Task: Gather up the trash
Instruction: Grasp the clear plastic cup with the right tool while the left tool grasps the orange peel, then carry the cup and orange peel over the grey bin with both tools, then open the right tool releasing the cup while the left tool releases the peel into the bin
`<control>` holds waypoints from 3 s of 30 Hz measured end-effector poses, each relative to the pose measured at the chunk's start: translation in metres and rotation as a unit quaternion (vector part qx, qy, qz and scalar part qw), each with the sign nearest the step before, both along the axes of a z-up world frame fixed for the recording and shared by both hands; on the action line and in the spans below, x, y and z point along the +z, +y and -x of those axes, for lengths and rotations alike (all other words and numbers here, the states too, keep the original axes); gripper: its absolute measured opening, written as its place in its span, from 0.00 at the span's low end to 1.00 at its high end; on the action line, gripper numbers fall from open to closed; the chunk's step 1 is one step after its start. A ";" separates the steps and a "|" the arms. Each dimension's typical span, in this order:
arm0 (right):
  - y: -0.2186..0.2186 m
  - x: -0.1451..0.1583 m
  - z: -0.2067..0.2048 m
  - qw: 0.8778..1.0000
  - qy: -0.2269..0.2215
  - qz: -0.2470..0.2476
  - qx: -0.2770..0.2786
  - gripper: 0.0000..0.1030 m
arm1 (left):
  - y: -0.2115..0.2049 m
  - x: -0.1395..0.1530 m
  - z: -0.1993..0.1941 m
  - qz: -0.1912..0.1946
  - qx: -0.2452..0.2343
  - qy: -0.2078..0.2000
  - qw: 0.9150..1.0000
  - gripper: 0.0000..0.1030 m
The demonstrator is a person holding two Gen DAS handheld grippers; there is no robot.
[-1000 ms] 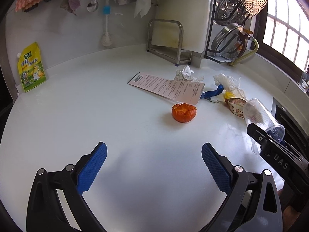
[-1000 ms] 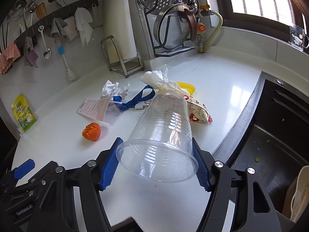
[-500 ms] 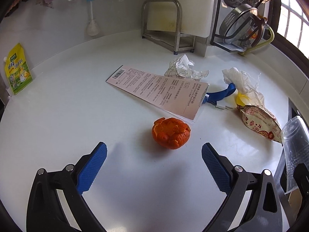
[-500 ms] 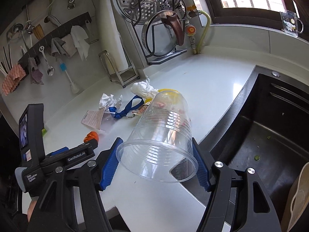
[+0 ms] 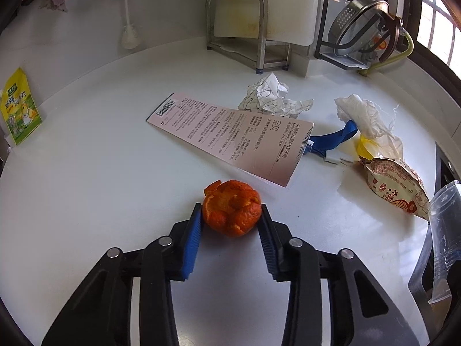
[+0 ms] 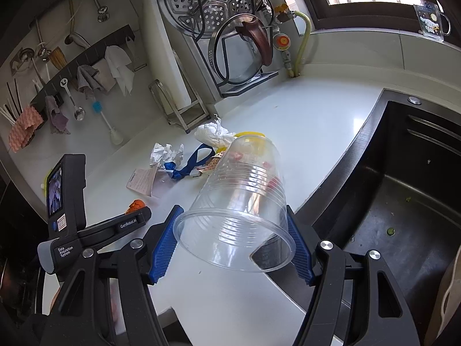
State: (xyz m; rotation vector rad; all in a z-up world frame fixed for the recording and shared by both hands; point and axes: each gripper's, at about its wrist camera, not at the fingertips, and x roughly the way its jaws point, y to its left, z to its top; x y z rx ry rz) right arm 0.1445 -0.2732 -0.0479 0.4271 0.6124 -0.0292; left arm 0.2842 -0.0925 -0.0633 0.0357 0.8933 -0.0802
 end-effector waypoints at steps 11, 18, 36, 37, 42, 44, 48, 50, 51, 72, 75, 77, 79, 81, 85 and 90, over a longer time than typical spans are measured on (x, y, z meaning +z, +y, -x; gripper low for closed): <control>-0.006 -0.001 0.018 1.000 -0.011 -0.004 -0.005 0.64 | 0.016 0.015 0.054 0.007 -0.010 -0.043 0.999 0.23; 0.008 0.008 0.056 1.000 -0.017 0.014 0.014 0.64 | 0.026 0.024 0.118 -0.008 -0.022 -0.059 0.998 0.23; 0.078 0.005 0.199 0.994 0.002 0.048 0.093 0.64 | 0.047 0.010 0.275 -0.024 -0.061 -0.063 0.996 0.23; 0.082 0.004 0.205 0.994 0.005 0.051 0.098 0.64 | 0.048 0.009 0.279 -0.024 -0.062 -0.063 0.996 0.23; 0.098 -0.007 0.226 0.991 0.022 0.059 0.116 0.64 | 0.054 -0.001 0.296 -0.033 -0.060 -0.056 0.996 0.23; 0.101 -0.013 0.231 0.991 0.030 0.057 0.120 0.64 | 0.056 -0.005 0.301 -0.036 -0.058 -0.055 0.996 0.23; 0.105 -0.024 0.234 0.989 0.046 0.061 0.126 0.64 | 0.061 -0.015 0.305 -0.021 -0.058 -0.037 0.997 0.23; 0.106 -0.030 0.233 0.988 0.055 0.060 0.128 0.64 | 0.062 -0.020 0.306 -0.020 -0.059 -0.031 0.998 0.23; 0.107 -0.032 0.233 0.988 0.058 0.057 0.129 0.64 | 0.062 -0.022 0.306 -0.019 -0.060 -0.027 0.998 0.23; 0.107 -0.069 0.216 0.984 0.110 0.037 0.134 0.64 | 0.064 -0.046 0.299 -0.021 -0.067 0.004 0.998 0.27; 0.103 -0.071 0.215 0.985 0.113 0.035 0.129 0.64 | 0.063 -0.048 0.298 -0.021 -0.068 0.008 0.997 0.27; 0.102 -0.070 0.216 0.985 0.112 0.035 0.124 0.64 | 0.063 -0.047 0.297 -0.021 -0.068 0.009 0.997 0.28; 0.101 -0.068 0.216 0.986 0.109 0.037 0.123 0.66 | 0.064 -0.046 0.298 -0.022 -0.066 0.006 0.998 0.35; 0.101 -0.067 0.216 0.986 0.108 0.039 0.122 0.70 | 0.065 -0.044 0.299 -0.024 -0.060 -0.002 0.998 0.57; 0.096 -0.068 0.218 0.988 0.105 0.028 0.113 0.75 | 0.069 -0.041 0.299 -0.026 -0.054 -0.011 0.998 0.64; 0.097 -0.066 0.219 0.988 0.104 0.033 0.110 0.75 | 0.073 -0.042 0.297 -0.022 -0.049 -0.007 0.999 0.64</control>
